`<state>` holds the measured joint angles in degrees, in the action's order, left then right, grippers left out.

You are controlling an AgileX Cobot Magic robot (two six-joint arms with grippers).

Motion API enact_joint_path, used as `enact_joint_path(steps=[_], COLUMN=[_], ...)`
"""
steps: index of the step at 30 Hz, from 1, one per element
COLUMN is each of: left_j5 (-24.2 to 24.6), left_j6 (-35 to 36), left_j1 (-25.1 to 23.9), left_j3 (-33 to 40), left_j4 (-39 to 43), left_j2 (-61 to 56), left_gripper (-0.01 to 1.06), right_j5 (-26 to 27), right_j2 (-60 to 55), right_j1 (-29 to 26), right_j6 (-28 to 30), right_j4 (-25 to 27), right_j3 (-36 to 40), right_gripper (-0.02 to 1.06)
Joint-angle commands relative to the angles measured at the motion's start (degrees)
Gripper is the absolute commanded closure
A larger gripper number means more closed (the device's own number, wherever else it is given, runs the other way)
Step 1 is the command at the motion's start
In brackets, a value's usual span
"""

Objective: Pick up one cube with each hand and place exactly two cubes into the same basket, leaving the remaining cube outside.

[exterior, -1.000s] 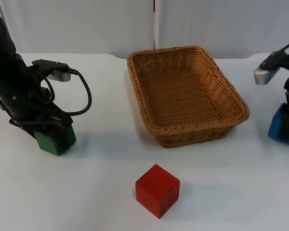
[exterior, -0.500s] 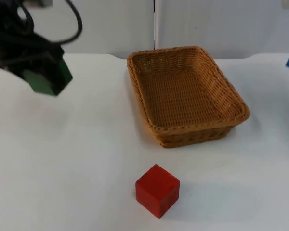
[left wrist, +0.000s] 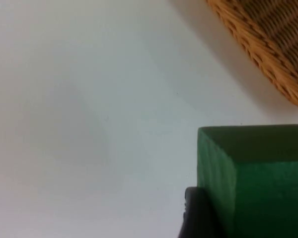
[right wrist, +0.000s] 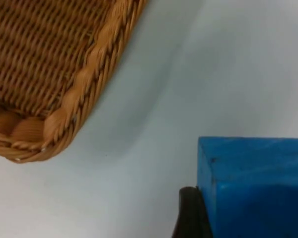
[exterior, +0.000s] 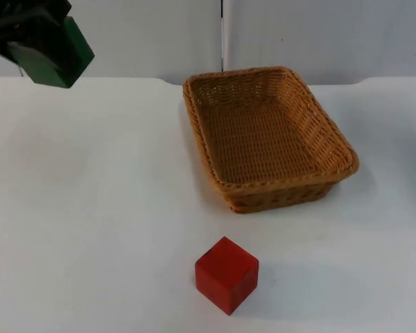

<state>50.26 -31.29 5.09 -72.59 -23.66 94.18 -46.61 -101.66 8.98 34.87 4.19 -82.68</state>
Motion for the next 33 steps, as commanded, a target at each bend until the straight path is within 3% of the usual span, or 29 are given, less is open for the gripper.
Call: enact_joint_path(steps=[1,19,24,33], left_j5=[0.23,0.34,-0.15,-5.95], left_j6=[0.28,0.28,0.28,0.28], left_j1=[0.16,0.38,2.97,8.4], left_j3=[-0.36,-0.36,-0.36,-0.36], left_j4=[-0.98,-2.88,-2.66,-2.66], left_j2=[-0.54,-0.54,-0.44,-0.11], left_gripper=[1.05,1.05,1.05,1.05], right_j5=[0.6,1.4,1.51,4.45], right_j2=[0.7,0.7,0.7,-0.79], right_j1=[0.29,0.29,0.37,0.73], right_j6=[-0.19,-2.11,-2.11,-2.35], right_j4=[0.75,2.45,2.45,5.6], right_j3=[-0.44,-0.44,-0.44,-1.28], right_gripper=[1.05,1.05,1.05,1.05])
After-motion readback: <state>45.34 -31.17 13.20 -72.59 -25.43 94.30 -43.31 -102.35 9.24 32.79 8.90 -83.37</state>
